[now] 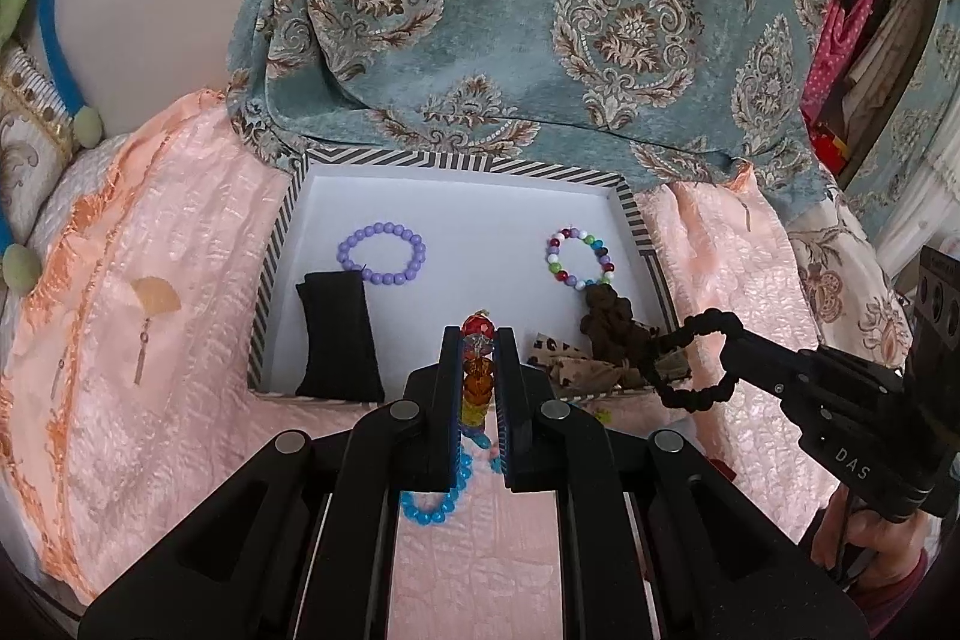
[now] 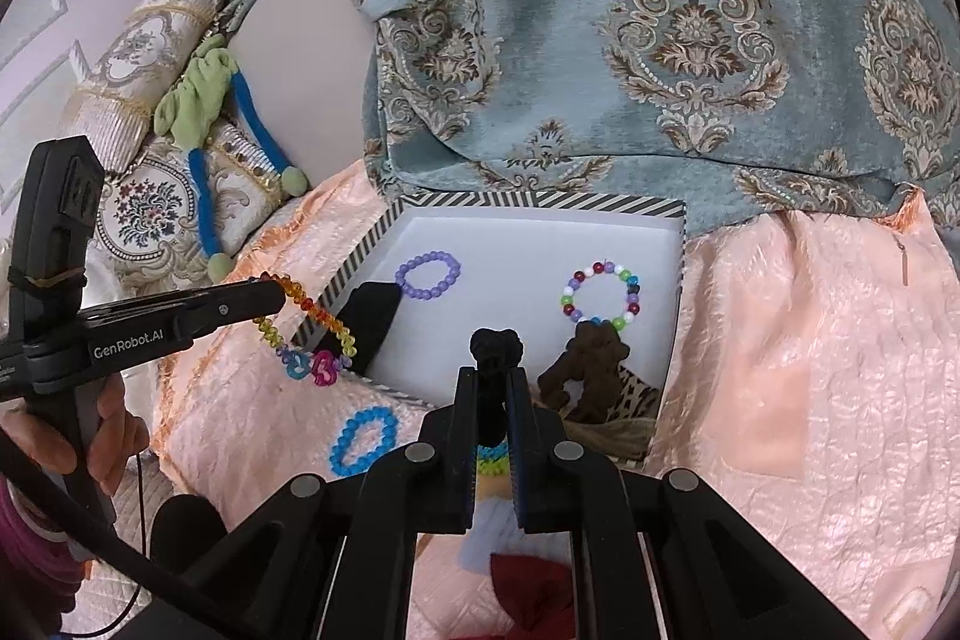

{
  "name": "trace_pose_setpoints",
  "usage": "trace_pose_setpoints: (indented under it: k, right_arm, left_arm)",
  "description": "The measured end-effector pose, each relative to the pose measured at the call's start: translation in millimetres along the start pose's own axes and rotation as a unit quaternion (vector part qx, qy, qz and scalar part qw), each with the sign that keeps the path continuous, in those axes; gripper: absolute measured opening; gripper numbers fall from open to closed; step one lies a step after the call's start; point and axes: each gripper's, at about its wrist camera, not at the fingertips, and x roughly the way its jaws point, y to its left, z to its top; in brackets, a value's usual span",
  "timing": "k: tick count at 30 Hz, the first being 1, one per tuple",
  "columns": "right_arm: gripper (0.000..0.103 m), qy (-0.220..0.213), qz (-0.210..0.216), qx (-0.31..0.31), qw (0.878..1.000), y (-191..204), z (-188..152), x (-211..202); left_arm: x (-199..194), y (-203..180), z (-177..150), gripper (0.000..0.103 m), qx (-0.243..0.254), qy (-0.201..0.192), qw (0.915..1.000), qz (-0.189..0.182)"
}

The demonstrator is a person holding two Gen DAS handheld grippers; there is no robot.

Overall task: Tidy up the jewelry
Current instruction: 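Carry the orange bracelet into the tray with the left gripper while the right gripper carries the black scrunchie, then release the orange bracelet in the tray with the left gripper while the right gripper drops the black scrunchie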

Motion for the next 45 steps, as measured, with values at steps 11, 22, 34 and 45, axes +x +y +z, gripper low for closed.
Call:
trace_pose_setpoints:
  k: [11, 22, 34, 45]
  right_arm:
    - [0.008, 0.009, -0.009, -0.012, 1.0, -3, 18, 19]
    - [0.008, 0.02, -0.016, -0.014, 1.0, -11, 40, 44]
    - [0.008, 0.052, -0.012, -0.021, 0.998, -11, 63, 96]
    - [0.008, 0.083, -0.017, -0.006, 0.996, -20, 87, 163]
  left_arm:
    - [20, 0, 11, 0.008, -0.002, 0.007, 1.0, -0.004]
    - [51, -5, 22, 0.008, -0.014, 0.02, 0.9995, -0.019]
    - [98, 24, 19, 0.008, -0.038, 0.046, 0.9982, 0.009]
    - [125, 41, 23, 0.008, -0.046, 0.061, 0.9968, 0.022]
